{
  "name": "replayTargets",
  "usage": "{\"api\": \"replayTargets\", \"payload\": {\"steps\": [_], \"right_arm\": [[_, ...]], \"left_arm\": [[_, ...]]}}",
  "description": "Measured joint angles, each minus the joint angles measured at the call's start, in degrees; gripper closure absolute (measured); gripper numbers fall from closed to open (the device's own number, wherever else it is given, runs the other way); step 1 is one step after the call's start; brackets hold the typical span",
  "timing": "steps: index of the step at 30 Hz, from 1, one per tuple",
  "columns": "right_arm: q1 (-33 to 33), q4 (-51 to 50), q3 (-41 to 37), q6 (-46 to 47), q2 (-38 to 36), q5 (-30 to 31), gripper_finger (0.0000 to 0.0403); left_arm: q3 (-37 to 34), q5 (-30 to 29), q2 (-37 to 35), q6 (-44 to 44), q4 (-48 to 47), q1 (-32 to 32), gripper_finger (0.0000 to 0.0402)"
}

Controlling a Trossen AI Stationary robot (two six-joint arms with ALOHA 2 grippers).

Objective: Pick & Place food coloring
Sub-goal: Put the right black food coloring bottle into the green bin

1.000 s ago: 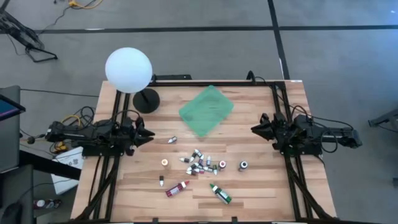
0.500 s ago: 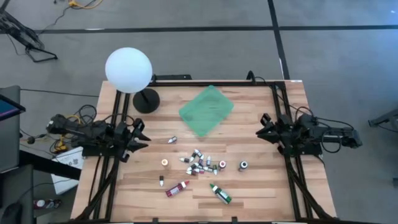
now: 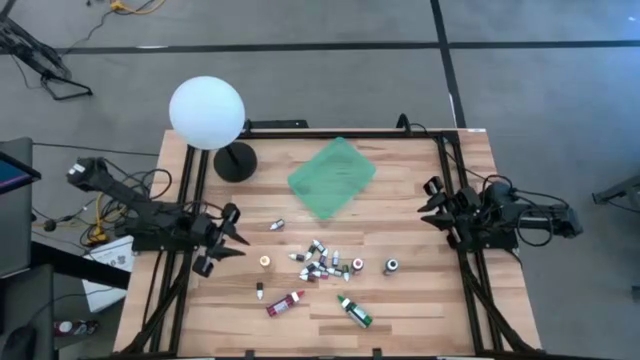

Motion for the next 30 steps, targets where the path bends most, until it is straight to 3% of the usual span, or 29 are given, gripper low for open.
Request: {"api": "replayTargets", "payload": {"steps": [5, 13, 18, 24, 30], "right_arm": [[3.6, 1.5, 0.0, -0.8, 4.3, 0.9, 0.0279], [10.9, -1.7, 3.6, -6.8, 17.4, 15.4, 0.0250], [13.9, -8.8, 8.8, -6.9, 26.5, 22.6, 0.0248], [17.0, -12.3, 16.0, -7.7, 36.0, 26.0, 0.0254], [18.3, -18.4, 24.8, -10.5, 42.8, 27.4, 0.0260]], "left_arm": [[6.2, -4.5, 8.2, 5.9, -1.7, -2.9, 0.0294], [10.1, -20.3, 11.7, 6.7, -12.5, -3.6, 0.0294], [10.1, -21.3, 11.7, 5.6, -14.4, -3.6, 0.0294], [10.1, -24.0, 11.7, 1.2, -18.5, -3.6, 0.0294], [11.1, -25.7, 11.7, 1.7, -16.6, -3.6, 0.0294]]}}
